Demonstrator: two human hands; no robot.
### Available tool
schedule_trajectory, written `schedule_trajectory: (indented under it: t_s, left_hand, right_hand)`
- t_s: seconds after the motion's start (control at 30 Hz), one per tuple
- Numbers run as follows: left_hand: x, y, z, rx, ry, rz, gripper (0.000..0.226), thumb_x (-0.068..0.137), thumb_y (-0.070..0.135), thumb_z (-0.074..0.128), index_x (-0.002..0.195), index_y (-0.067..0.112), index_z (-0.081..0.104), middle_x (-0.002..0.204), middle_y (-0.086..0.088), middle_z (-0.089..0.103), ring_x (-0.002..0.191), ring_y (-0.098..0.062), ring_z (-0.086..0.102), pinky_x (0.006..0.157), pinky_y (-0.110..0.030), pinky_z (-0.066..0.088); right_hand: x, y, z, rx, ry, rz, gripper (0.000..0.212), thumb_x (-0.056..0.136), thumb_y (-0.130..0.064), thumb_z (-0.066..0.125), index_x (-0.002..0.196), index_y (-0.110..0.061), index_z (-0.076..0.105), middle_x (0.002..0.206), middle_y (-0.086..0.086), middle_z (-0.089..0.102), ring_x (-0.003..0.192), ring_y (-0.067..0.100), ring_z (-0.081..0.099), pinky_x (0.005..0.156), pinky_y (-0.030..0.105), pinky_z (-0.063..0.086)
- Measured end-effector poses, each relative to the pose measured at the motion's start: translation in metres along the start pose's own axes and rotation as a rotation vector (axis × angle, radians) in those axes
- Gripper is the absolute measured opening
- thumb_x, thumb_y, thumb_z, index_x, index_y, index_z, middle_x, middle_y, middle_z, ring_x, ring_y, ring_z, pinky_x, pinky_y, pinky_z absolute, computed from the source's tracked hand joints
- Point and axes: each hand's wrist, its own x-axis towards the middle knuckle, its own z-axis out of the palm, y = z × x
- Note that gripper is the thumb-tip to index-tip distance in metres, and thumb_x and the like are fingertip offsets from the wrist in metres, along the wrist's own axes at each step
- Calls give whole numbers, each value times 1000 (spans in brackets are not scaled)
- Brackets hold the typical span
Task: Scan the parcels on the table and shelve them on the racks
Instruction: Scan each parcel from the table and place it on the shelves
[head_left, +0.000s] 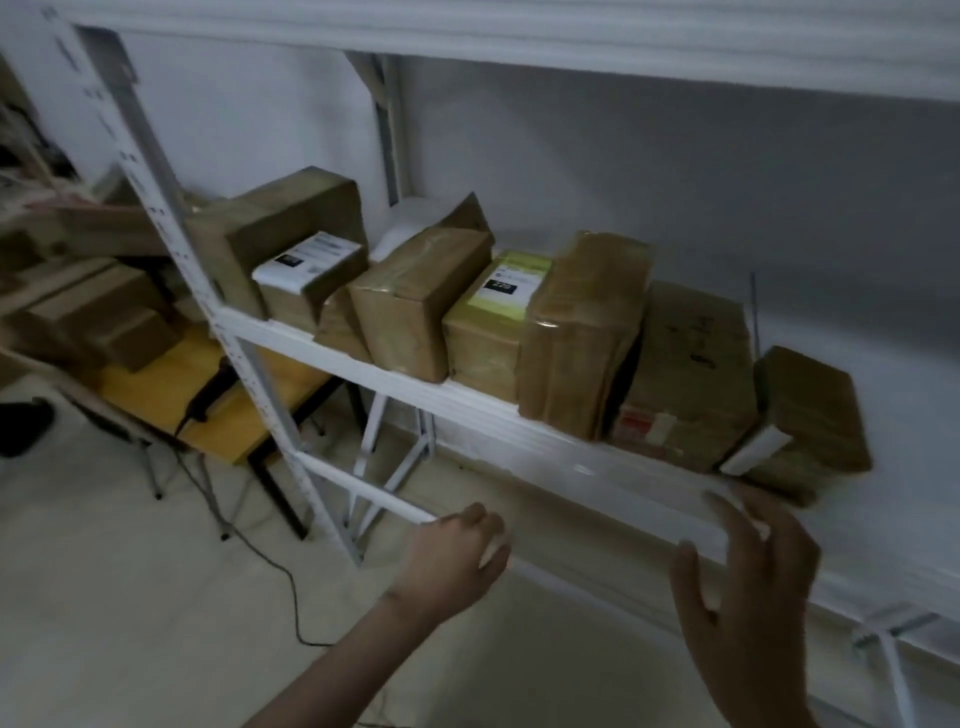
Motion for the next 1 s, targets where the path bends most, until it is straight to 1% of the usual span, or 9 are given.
schedule_trajectory:
  t_s: [0.07,0.2,0.33,0.47,0.57,0.63,0.7,0.77,1.0]
  left_hand:
    - [-34,-46,7,21,-14,-98,62,89,57,12,125,28,54,121,8,57,98,-18,64,73,-30,49]
    - [-112,-136,6,35,39,-350,45,92,55,30,109,30,64,104,11,64,79,-14,69,55,-28,48]
    - [-192,-216,-11,-20,-8,-534,35,95,50,39,119,30,57,115,11,60,98,-15,66,72,-32,50]
    - [-254,-291,-31,-25,5,-645,38,95,52,37,122,33,54,118,13,58,104,-12,64,78,-31,50]
    - [-279,-343,-47,14,-4,-656,39,97,52,33,128,34,47,123,12,53,111,-12,59,84,-30,48]
    - [-286,-375,-60,41,-18,-657,39,98,51,32,128,33,46,124,10,53,111,-13,59,83,-29,47]
    - [-286,-403,-72,49,-23,-658,39,98,50,32,129,31,46,125,9,53,110,-15,59,81,-30,47]
    - [-279,-431,-82,58,-34,-657,40,98,50,32,130,30,46,125,8,53,110,-16,59,81,-31,48]
    - [-231,-520,-111,95,-18,-607,40,99,48,31,129,27,47,123,6,54,105,-17,60,77,-31,48]
  right_hand:
    - [-23,-26,30,67,-145,-38,40,84,-26,45,116,-3,52,121,21,47,107,39,47,92,42,38]
    - [-56,-93,97,111,-336,-82,38,90,-32,36,113,-8,54,110,21,55,98,32,50,71,46,54]
    - [-79,-172,160,87,-574,-79,46,71,-30,45,106,-6,62,106,16,57,92,27,50,62,43,57]
    - [-95,-265,218,45,-838,-85,47,62,-29,52,100,-5,66,95,16,62,80,32,64,54,38,57]
    - [-106,-332,261,52,-861,-140,47,51,-22,83,93,-6,68,88,16,66,72,35,68,50,36,56]
    - [-102,-376,277,75,-907,-157,53,55,-24,88,102,-10,68,101,11,65,85,29,67,63,33,56]
    - [-93,-415,287,98,-963,-136,45,85,-32,64,126,-19,53,124,1,53,110,19,54,85,26,47]
    - [-84,-439,309,141,-950,-116,47,94,-36,51,137,-23,40,133,-3,43,121,15,44,95,24,42]
    - [-33,-493,397,157,-999,-66,48,97,-35,46,141,-20,36,138,-1,40,126,18,42,97,29,41]
